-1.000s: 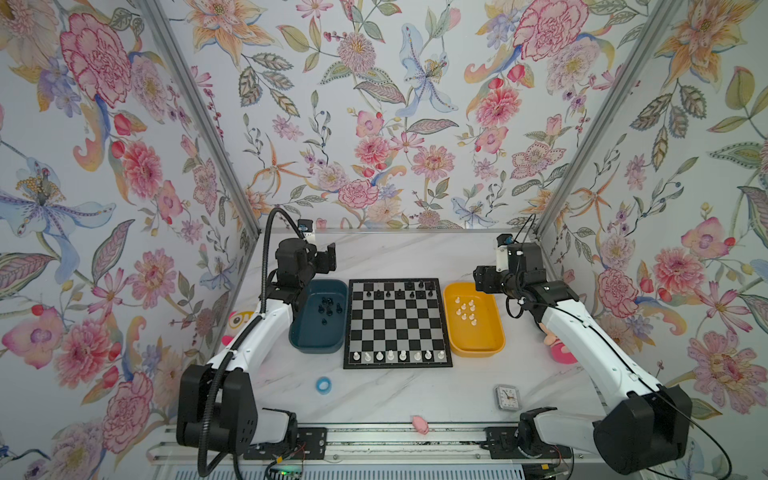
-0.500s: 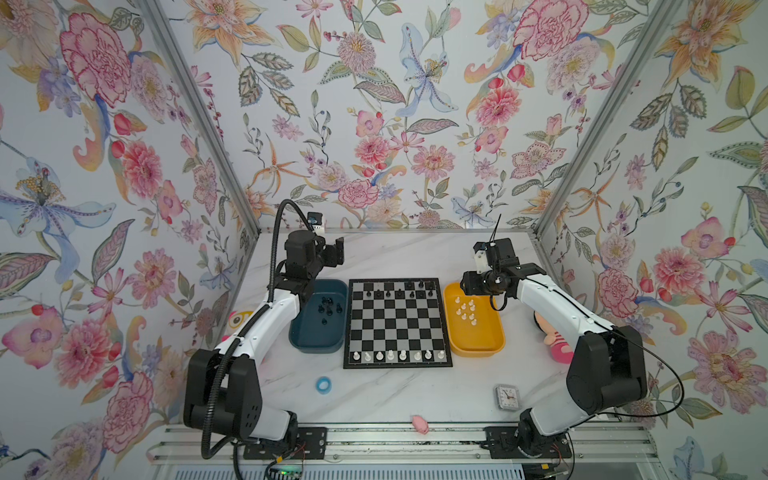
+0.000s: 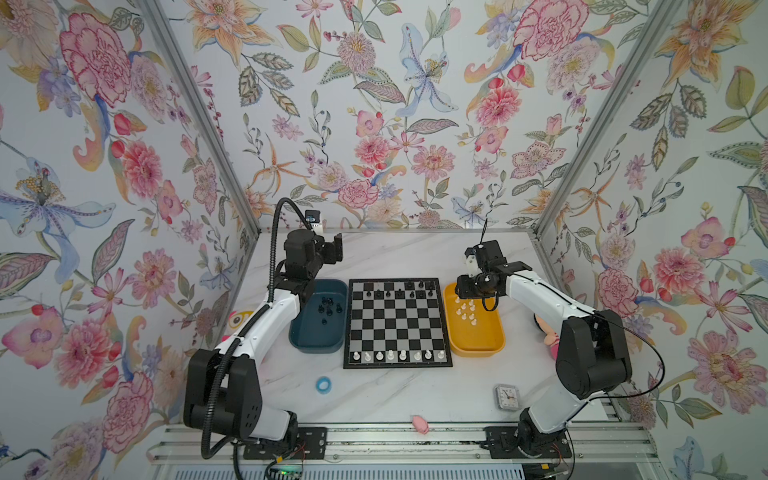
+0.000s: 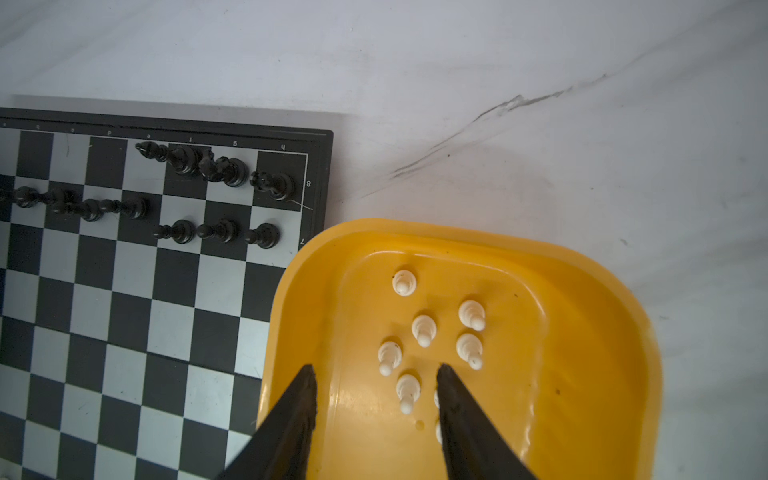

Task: Set up the chess pieces on the board
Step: 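Lower the right gripper into the yellow tray and grasp a white pawn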

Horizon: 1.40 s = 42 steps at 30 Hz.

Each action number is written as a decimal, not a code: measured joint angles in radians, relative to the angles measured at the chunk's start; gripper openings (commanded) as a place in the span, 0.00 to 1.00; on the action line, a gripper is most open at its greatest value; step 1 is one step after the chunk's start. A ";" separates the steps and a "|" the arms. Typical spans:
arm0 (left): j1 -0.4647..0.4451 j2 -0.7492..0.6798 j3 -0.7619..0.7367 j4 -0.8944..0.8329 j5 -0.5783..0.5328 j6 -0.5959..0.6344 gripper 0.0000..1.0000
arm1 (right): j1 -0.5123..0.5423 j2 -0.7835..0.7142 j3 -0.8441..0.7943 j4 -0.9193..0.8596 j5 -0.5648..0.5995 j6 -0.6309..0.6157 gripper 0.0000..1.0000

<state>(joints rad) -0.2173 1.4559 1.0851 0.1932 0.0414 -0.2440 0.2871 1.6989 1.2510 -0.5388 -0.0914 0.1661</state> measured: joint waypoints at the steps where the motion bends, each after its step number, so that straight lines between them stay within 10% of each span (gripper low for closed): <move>1: 0.000 0.000 0.000 0.003 0.000 0.000 0.86 | 0.002 0.006 0.002 0.000 0.004 0.000 0.47; 42: 0.000 0.000 -0.007 0.010 -0.022 -0.008 0.87 | 0.027 0.164 0.020 0.064 0.118 0.027 0.29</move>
<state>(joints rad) -0.2173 1.4559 1.0779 0.2031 0.0193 -0.2516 0.3141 1.8629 1.2709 -0.4747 0.0269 0.1936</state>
